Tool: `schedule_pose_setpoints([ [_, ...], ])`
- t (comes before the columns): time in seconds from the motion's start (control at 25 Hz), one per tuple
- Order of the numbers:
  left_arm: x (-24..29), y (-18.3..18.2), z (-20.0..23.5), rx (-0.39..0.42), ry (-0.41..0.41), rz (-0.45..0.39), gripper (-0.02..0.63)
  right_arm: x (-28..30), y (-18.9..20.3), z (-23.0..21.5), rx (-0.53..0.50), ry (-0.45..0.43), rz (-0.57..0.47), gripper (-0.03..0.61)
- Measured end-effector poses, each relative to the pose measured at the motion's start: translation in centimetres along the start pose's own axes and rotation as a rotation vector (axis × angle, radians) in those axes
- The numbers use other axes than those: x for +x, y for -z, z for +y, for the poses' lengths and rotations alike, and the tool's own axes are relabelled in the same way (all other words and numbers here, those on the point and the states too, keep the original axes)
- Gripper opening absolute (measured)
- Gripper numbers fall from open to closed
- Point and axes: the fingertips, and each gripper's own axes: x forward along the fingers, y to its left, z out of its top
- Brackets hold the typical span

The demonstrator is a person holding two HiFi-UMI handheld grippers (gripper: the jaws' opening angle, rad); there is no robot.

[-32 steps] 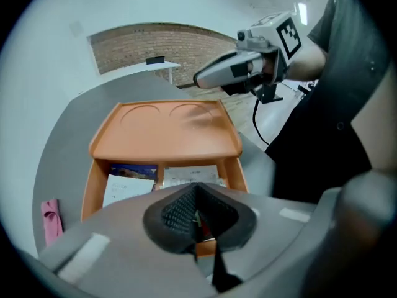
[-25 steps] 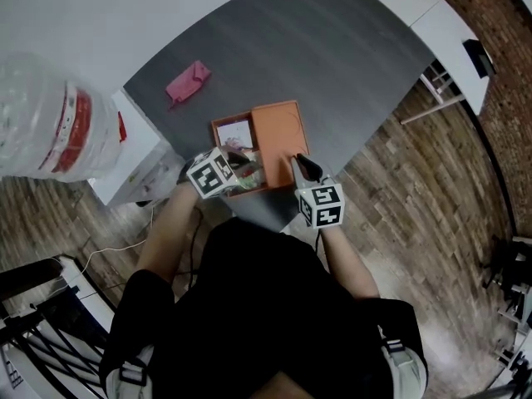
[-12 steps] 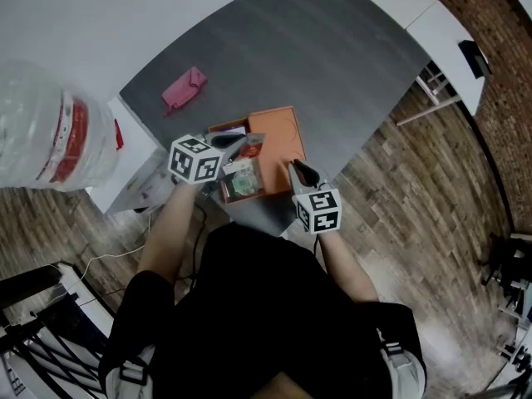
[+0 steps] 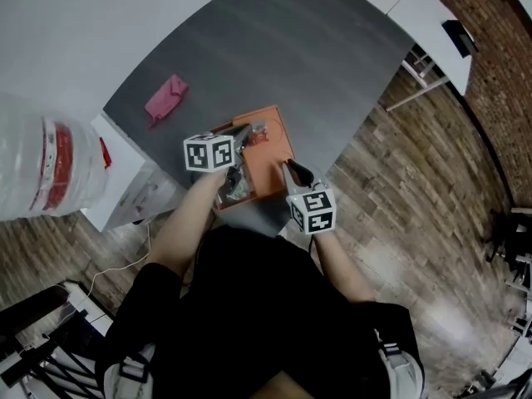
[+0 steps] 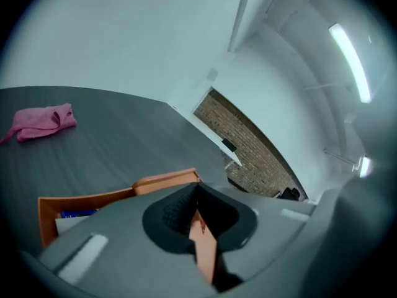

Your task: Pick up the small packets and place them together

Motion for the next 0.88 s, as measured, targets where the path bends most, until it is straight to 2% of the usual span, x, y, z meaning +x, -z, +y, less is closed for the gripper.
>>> schedule_pose_setpoints([
  [0.28, 1.0, 0.9, 2.2, -0.061, -0.062, 0.027, 0.004, -0.3, 0.6, -0.3, 0.024, 0.018, 0.010, 0.040],
  [0.32, 1.1, 1.0, 2.3, -0.055, -0.069, 0.035, 0.033, -0.4, 0.7, -0.3, 0.027, 0.019, 0.011, 0.040],
  [0.4, 1.1, 1.1, 2.4, -0.050, -0.076, 0.052, 0.160, -0.4, 0.7, -0.4, 0.029, 0.019, 0.011, 0.040],
  [0.44, 1.1, 1.0, 2.5, -0.049, -0.077, 0.053, 0.193, -0.4, 0.7, -0.4, 0.028, 0.019, 0.012, 0.040],
  [0.52, 0.9, 0.9, 2.4, -0.041, -0.073, 0.048, 0.218, -0.3, 0.7, -0.4, 0.027, 0.019, 0.012, 0.040],
  [0.76, 0.3, 0.4, 1.7, -0.015, -0.044, 0.033, 0.232, 0.2, 0.3, -0.2, 0.017, 0.004, 0.009, 0.040],
  [0.88, -0.5, -0.1, 1.9, 0.007, -0.059, 0.010, 0.230, 0.4, 0.2, 0.0, 0.009, -0.008, 0.006, 0.040],
])
